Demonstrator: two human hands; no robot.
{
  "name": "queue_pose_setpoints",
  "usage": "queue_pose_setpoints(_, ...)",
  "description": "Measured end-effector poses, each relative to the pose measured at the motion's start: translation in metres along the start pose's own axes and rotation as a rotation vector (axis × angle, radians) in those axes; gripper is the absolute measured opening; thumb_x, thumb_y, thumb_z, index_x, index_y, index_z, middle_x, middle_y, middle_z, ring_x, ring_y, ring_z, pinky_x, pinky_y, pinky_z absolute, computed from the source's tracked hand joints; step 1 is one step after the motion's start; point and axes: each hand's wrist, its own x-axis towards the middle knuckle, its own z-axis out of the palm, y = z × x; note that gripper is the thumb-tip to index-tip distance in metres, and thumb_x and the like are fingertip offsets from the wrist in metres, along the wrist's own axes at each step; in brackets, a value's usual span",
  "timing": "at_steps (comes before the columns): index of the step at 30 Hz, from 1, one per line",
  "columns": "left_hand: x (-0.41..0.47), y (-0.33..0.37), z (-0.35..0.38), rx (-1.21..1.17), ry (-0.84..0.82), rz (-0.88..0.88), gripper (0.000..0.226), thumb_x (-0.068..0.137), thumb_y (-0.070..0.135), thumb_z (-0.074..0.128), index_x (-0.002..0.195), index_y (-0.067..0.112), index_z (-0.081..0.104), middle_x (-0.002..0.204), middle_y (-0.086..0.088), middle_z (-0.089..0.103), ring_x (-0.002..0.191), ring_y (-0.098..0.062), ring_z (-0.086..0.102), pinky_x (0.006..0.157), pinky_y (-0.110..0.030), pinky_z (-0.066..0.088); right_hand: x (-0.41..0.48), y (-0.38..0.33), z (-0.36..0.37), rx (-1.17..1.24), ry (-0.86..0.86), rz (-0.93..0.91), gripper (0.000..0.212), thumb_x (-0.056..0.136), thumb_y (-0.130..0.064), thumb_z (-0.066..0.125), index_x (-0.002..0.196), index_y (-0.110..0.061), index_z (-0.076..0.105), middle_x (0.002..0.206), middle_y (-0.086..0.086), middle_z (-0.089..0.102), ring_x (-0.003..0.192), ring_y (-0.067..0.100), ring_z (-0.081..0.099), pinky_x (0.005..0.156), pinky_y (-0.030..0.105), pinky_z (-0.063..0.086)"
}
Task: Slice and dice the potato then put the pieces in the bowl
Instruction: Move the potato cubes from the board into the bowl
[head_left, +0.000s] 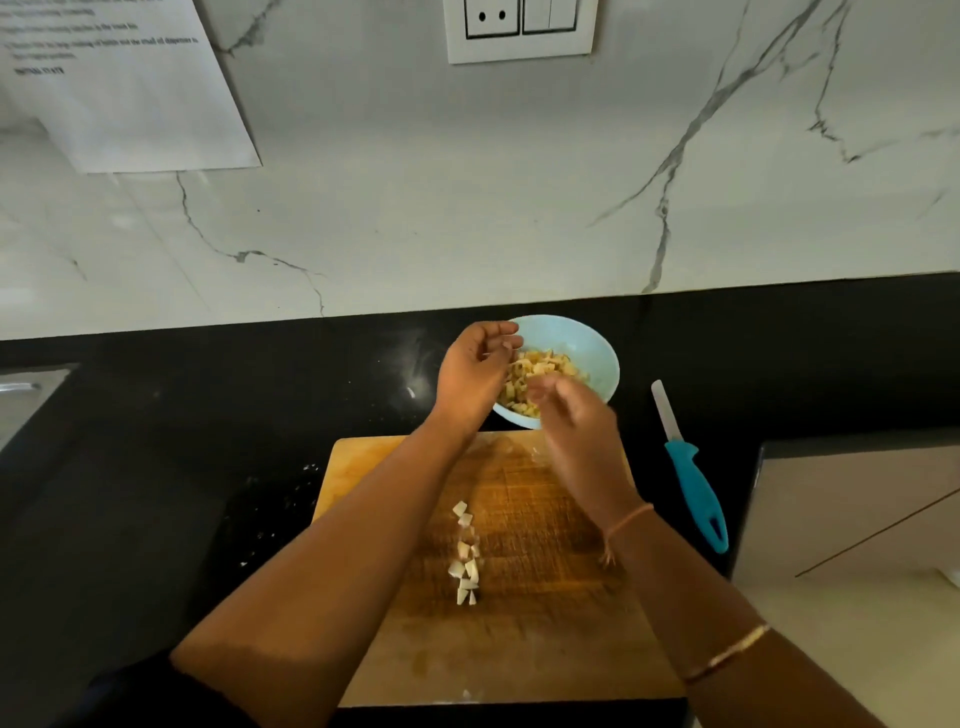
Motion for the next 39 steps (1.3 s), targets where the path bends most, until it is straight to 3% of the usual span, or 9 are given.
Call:
queue_pose_setpoints(5,-0.027,-0.026,-0.040,0.452,0.085,0.035,0.025,0.094,0.003,0.049,0.108,0.015,0.066,0.102,0.010,0.064,0.096,-0.005,0.060,0.079,-0.015,0.046,-0.043,0.014,0.025,-0.178,-0.431,-0.172,0.037,0.097,-0.005,0.046,0.132,-0.009,0.054,0.133,0.006,0.057,0.115,-0.001,0.050,0.102,0.014,0.035)
queue_pose_setpoints(7,-0.035,-0.033,-0.053,0.688,-0.084,-0.050,0.027,0.094,0.006,0.050,0.115,0.015,0.065,0.111,0.009,0.060,0.103,-0.005,0.056,0.083,-0.017,0.042,-0.049,0.014,0.033,-0.332,-0.579,-0.210,0.045,0.102,-0.019,0.037,0.147,-0.012,0.033,0.152,0.003,0.033,0.140,0.009,0.026,0.114,0.021,0.016)
queue_pose_setpoints(11,-0.049,-0.040,-0.065,1.168,-0.410,-0.090,0.043,0.096,0.010,0.046,0.139,0.011,0.047,0.147,-0.008,0.042,0.132,-0.023,0.042,0.103,-0.029,0.036,-0.070,0.017,0.040,-0.672,-0.736,-0.435,0.050,0.105,-0.027,0.024,0.151,-0.011,0.016,0.159,0.004,0.014,0.146,0.013,0.005,0.110,0.018,-0.008)
queue_pose_setpoints(16,-0.053,-0.045,-0.068,1.197,-0.504,-0.141,0.056,0.098,0.008,0.042,0.151,0.014,0.023,0.160,-0.006,0.010,0.146,-0.027,0.014,0.116,-0.036,0.021,-0.100,0.024,0.028,-0.607,-0.785,-0.574,0.049,0.104,-0.024,0.030,0.150,-0.009,0.023,0.159,0.004,0.016,0.146,0.011,0.005,0.105,0.011,-0.016)
queue_pose_setpoints(21,-0.059,-0.044,-0.068,1.129,-0.432,-0.132,0.054,0.098,0.009,0.043,0.150,0.016,0.029,0.159,-0.004,0.017,0.145,-0.023,0.020,0.115,-0.036,0.024,-0.078,0.028,0.007,-0.335,-0.567,-0.265,0.043,0.101,-0.019,0.042,0.143,-0.009,0.037,0.148,0.006,0.041,0.139,0.007,0.028,0.116,0.022,0.020)
queue_pose_setpoints(28,-0.070,-0.047,-0.068,1.123,-0.428,-0.108,0.054,0.100,0.014,0.042,0.151,0.016,0.025,0.160,-0.003,0.012,0.146,-0.022,0.016,0.117,-0.037,0.022,-0.075,0.029,0.018,-0.583,-0.723,-0.359,0.052,0.104,-0.028,0.030,0.150,-0.007,0.017,0.158,0.008,0.016,0.146,0.016,0.007,0.110,0.017,-0.008)
queue_pose_setpoints(32,-0.077,-0.050,-0.073,1.067,-0.361,-0.094,0.051,0.098,0.014,0.046,0.147,0.018,0.034,0.158,-0.003,0.020,0.144,-0.022,0.022,0.116,-0.037,0.026,-0.074,0.027,0.016,-0.305,-0.579,-0.281,0.045,0.102,-0.024,0.039,0.144,-0.007,0.035,0.148,0.008,0.039,0.139,0.013,0.031,0.115,0.021,0.021)
queue_pose_setpoints(35,-0.085,-0.050,-0.074,1.044,-0.280,-0.087,0.052,0.096,0.014,0.050,0.146,0.019,0.037,0.157,-0.004,0.023,0.143,-0.023,0.025,0.116,-0.041,0.027,-0.053,0.039,0.013,-0.540,-0.449,-0.138,0.052,0.103,-0.033,0.033,0.148,-0.009,0.027,0.154,0.008,0.029,0.145,0.017,0.018,0.117,0.028,0.009)
queue_pose_setpoints(39,-0.094,-0.052,-0.080,1.063,-0.097,-0.129,0.048,0.097,0.015,0.045,0.144,0.018,0.039,0.155,-0.009,0.026,0.144,-0.026,0.021,0.117,-0.045,0.023,-0.066,0.036,0.013,-0.612,-0.609,-0.277,0.054,0.104,-0.033,0.029,0.151,-0.009,0.015,0.158,0.006,0.014,0.145,0.011,0.002,0.112,0.017,-0.007)
